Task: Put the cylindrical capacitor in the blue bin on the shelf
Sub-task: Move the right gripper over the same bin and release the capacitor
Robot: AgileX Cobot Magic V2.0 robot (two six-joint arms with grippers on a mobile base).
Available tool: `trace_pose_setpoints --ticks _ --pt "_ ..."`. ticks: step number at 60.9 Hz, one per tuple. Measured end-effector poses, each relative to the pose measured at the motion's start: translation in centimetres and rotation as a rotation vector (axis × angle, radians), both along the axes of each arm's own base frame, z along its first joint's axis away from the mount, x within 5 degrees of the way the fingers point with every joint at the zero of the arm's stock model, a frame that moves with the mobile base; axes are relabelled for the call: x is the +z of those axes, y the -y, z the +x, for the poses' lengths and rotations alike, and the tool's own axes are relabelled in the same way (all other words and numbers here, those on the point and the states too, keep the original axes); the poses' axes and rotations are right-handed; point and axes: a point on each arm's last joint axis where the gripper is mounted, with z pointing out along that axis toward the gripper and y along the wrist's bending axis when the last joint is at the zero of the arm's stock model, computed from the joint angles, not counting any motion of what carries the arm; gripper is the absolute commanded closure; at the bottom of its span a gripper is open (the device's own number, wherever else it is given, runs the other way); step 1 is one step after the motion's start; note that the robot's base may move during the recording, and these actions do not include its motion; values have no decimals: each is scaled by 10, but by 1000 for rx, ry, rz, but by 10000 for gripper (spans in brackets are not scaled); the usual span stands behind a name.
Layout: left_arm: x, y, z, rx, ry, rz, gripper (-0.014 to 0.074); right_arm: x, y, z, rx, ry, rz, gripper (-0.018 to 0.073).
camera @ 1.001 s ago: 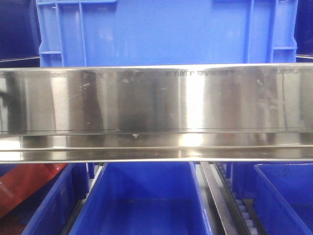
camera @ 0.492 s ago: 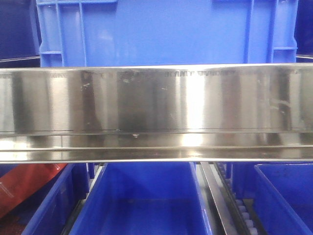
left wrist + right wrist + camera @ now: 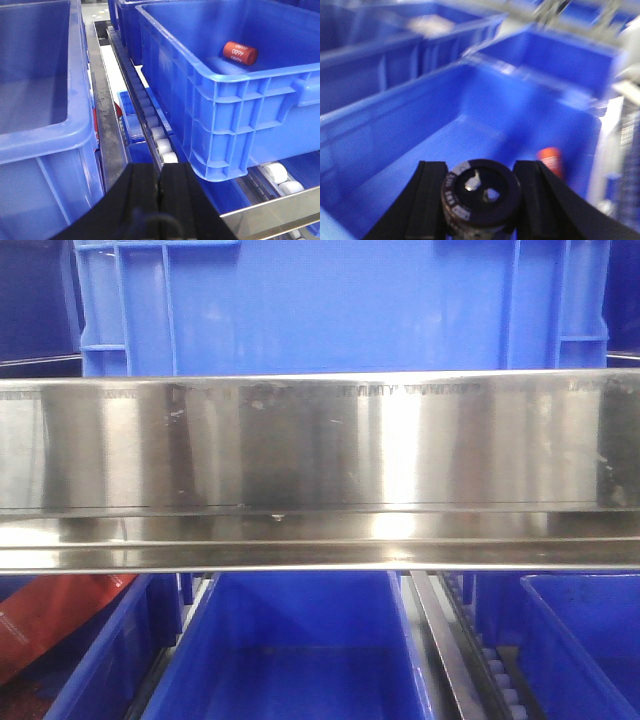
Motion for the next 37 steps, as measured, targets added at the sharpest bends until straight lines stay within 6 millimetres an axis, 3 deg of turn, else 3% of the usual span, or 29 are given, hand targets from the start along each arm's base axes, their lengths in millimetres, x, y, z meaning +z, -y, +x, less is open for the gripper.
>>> trace_pose_setpoints --ticks 12,25,31,37 --pt "0 0 0 0 -4 -2 707 -27 -39 62 35 -165 -91 659" --pt "-3 0 -1 2 -35 8 707 -83 -66 108 46 -326 -180 650" --pt "-4 -1 -2 4 -52 11 707 -104 -72 120 47 -374 -205 553" --pt "-5 -1 -2 3 -59 12 707 -114 -76 126 45 -400 -215 342"
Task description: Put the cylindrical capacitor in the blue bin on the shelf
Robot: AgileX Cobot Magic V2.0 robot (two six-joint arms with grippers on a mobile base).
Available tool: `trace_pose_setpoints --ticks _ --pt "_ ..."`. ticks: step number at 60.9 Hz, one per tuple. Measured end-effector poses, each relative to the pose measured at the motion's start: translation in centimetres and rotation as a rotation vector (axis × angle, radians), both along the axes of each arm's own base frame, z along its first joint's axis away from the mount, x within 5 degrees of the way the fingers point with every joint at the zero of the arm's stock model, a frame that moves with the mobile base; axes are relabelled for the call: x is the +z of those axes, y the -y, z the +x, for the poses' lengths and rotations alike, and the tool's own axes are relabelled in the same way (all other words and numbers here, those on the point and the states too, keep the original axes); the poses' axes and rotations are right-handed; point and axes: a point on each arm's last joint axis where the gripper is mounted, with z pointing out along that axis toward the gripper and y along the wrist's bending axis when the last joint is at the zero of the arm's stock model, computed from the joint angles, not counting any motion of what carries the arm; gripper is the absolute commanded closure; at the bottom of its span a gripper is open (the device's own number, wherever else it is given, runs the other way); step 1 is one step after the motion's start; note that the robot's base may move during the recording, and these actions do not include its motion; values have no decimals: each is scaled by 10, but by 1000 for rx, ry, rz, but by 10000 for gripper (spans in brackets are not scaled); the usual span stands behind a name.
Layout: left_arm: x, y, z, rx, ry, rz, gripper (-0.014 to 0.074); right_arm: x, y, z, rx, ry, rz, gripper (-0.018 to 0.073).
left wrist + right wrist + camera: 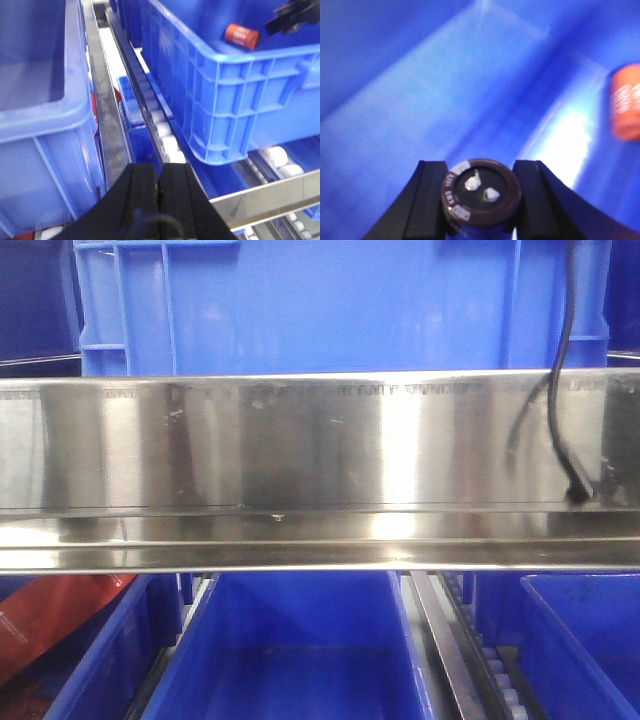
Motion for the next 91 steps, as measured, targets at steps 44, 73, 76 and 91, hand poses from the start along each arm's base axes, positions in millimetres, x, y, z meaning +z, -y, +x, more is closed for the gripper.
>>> trace_pose_setpoints --ticks 44,73,76,91 --pt "0 0 0 0 -4 1 707 58 24 -34 -31 108 85 627" --pt "0 0 0 0 -4 2 707 99 112 -144 -164 369 217 701" --pt "0 0 0 0 -4 2 707 92 119 -156 -176 396 234 701" --pt "4 1 2 -5 48 -19 707 39 149 -222 -216 530 303 701"
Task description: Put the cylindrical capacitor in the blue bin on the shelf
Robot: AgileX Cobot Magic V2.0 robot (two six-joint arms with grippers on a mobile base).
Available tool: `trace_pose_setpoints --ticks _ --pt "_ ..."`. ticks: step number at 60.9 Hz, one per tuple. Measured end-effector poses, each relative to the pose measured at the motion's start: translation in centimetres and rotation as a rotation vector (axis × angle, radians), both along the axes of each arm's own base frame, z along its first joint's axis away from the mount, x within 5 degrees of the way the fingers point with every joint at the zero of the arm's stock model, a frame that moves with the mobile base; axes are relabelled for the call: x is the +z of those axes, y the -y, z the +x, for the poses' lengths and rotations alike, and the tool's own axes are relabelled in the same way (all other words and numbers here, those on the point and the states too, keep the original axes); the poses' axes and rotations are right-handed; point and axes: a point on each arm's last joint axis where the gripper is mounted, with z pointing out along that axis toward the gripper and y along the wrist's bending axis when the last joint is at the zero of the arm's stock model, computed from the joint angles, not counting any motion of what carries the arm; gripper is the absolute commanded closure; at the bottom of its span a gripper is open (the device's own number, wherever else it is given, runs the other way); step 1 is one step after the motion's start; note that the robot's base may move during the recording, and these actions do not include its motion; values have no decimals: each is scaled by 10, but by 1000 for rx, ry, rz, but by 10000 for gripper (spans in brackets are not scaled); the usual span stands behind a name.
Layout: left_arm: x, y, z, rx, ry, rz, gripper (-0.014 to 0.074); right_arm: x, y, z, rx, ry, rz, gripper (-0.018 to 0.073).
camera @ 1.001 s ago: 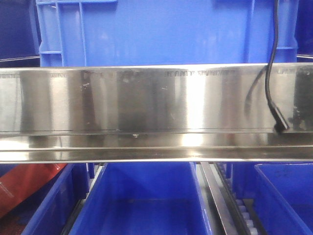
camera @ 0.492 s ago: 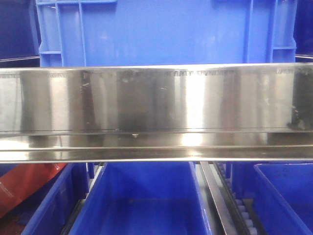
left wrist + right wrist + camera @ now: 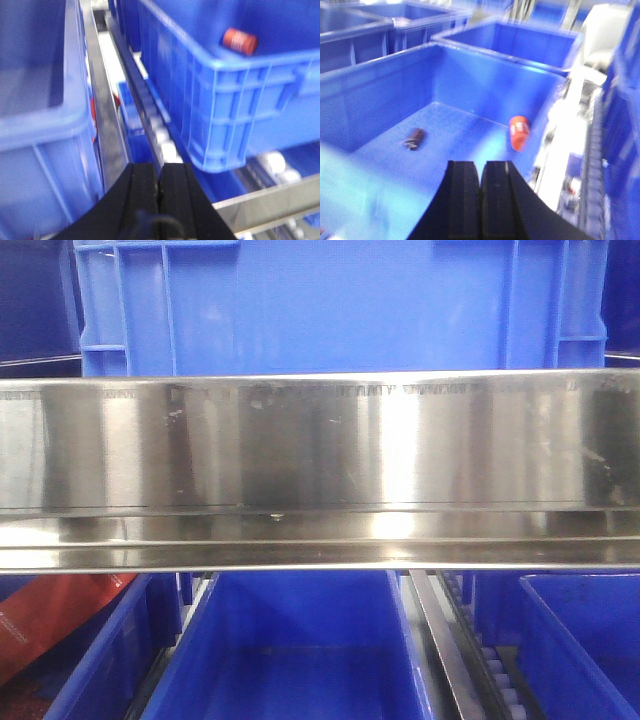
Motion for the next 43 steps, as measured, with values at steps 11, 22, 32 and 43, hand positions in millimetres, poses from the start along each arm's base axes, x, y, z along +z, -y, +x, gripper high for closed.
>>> trace_pose_setpoints --ticks 11,22,32,43 --pt "3 1 1 -3 32 -13 707 -40 18 -40 -13 58 27 701" --pt "4 1 1 -4 41 -16 707 -71 29 -69 -14 87 40 701" --pt "4 1 1 -4 41 -16 707 -79 34 -79 -17 126 56 701" --pt "4 1 1 -5 42 -17 707 -79 34 -79 -18 131 59 701"
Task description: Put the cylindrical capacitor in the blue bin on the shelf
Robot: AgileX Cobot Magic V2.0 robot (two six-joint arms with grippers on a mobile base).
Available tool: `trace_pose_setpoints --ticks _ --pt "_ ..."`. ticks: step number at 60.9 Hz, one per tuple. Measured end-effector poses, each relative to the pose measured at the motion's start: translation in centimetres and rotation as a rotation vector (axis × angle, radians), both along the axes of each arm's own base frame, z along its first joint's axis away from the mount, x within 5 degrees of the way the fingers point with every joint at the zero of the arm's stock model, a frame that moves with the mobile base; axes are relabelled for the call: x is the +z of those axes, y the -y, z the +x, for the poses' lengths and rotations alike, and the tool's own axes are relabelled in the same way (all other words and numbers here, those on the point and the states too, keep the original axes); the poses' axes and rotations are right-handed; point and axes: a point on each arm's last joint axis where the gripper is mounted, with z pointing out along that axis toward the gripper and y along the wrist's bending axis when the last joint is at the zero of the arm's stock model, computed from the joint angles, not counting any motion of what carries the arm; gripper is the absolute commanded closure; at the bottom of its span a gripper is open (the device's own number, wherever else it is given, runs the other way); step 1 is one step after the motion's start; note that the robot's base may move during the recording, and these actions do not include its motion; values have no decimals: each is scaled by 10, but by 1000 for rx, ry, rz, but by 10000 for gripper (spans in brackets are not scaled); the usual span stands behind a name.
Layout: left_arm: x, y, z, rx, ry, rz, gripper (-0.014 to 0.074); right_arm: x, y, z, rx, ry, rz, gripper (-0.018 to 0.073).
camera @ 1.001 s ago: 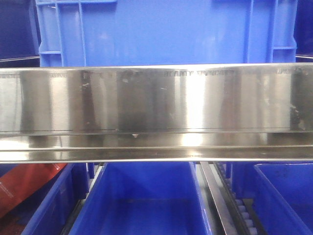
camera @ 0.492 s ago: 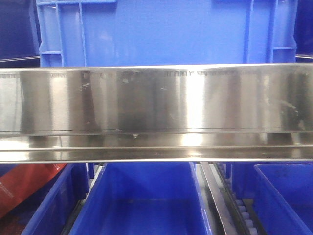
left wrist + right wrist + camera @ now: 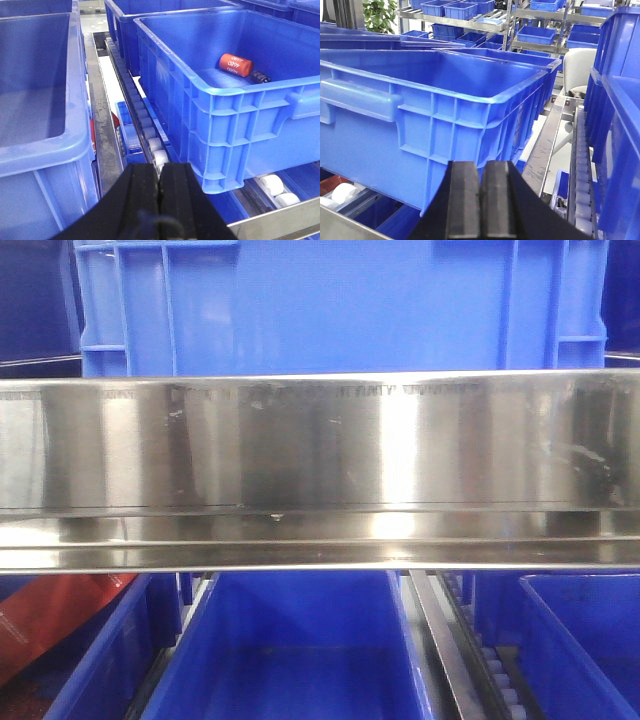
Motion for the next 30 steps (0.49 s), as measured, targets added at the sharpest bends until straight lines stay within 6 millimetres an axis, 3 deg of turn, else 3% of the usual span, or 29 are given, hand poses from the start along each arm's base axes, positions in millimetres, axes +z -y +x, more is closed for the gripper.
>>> trace_pose_setpoints --ticks 30 --pt "0 0 0 1 1 2 707 0 0 0 -1 4 2 701"
